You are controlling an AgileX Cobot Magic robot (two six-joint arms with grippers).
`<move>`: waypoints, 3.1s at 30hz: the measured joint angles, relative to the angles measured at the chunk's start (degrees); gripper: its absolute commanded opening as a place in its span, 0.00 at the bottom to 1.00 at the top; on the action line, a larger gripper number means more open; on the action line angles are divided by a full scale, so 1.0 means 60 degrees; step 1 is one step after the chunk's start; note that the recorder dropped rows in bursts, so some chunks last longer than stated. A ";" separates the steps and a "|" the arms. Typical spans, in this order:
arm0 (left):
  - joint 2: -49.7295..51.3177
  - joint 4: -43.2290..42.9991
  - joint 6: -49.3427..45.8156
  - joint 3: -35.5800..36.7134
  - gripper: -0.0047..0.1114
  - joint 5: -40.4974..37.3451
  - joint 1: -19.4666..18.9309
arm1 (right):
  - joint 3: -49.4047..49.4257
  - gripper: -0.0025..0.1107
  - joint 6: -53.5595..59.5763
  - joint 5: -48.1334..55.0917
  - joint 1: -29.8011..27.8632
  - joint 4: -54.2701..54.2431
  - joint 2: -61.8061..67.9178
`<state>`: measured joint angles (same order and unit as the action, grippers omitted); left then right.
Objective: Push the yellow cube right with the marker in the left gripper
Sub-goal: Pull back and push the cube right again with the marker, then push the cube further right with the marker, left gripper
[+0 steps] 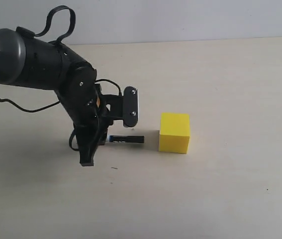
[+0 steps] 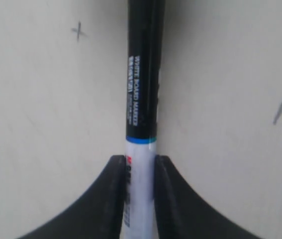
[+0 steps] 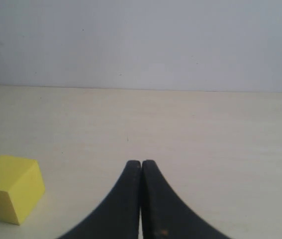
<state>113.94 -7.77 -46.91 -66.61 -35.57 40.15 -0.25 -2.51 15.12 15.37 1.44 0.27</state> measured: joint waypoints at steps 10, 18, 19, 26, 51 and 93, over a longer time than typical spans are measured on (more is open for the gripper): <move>0.0159 0.0279 0.0066 -0.0694 0.04 0.0398 0.1053 | 0.0000 0.02 0.0000 0.0000 0.0000 0.0000 0.0000; 0.0263 0.0323 0.0387 -0.0989 0.04 -0.0432 0.1059 | 0.0000 0.02 0.0000 0.0000 0.0000 0.0000 0.0000; 0.0276 0.0323 0.0457 -0.0989 0.04 -0.0660 0.0938 | 0.0000 0.02 0.0000 0.0000 0.0000 0.0000 0.0000; 0.0276 0.0323 0.0635 -0.0989 0.04 -0.1092 0.0719 | 0.0000 0.02 0.0000 0.0000 0.0000 0.0000 0.0000; 0.1066 0.0535 0.0892 -0.2191 0.04 -0.0165 0.1584 | 0.0000 0.02 0.0000 0.0000 0.0000 0.0000 0.0000; 0.1364 0.0540 0.1923 -0.2641 0.04 0.0370 0.1899 | 0.0000 0.02 0.0000 0.0000 0.0000 0.0000 0.0000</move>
<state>122.12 -4.53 -35.37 -82.46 -33.35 51.54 -0.25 -2.51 15.12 15.37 1.44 0.27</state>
